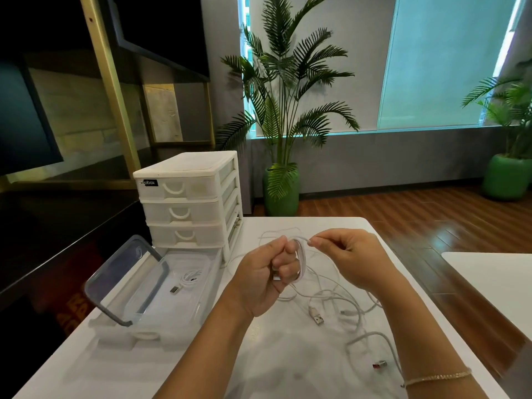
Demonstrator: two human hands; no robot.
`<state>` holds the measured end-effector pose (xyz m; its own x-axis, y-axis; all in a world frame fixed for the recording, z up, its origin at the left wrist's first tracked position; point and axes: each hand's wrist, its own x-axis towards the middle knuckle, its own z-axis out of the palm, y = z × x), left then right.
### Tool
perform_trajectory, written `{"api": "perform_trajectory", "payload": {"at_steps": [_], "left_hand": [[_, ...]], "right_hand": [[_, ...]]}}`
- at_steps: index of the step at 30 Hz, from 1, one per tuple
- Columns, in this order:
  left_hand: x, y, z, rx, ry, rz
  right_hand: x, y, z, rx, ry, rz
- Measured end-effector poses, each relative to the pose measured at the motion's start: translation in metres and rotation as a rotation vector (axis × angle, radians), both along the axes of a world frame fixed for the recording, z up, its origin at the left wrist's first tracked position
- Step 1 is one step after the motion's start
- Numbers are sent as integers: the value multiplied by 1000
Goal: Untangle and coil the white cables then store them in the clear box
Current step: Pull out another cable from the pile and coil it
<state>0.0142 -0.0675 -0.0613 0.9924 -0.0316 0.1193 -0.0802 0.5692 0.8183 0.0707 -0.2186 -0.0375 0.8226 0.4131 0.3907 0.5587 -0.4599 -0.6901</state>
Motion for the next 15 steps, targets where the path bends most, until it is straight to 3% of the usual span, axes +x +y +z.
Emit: {"api": "perform_trajectory", "payload": {"at_steps": [4,8,12,15], "left_hand": [[1,0,2,-324,22,-10],[6,-1,4,-565,20,31],[6,4,7,-544,-5,142],[6,4,5,-329,-13,196]], "right_hand": [[-5,7,-2,-16,43,11],[-10,14,-6,-212,63,76],[-12,17,-9,-306,94,116],[-17,17,-6,-344,101,144]]}}
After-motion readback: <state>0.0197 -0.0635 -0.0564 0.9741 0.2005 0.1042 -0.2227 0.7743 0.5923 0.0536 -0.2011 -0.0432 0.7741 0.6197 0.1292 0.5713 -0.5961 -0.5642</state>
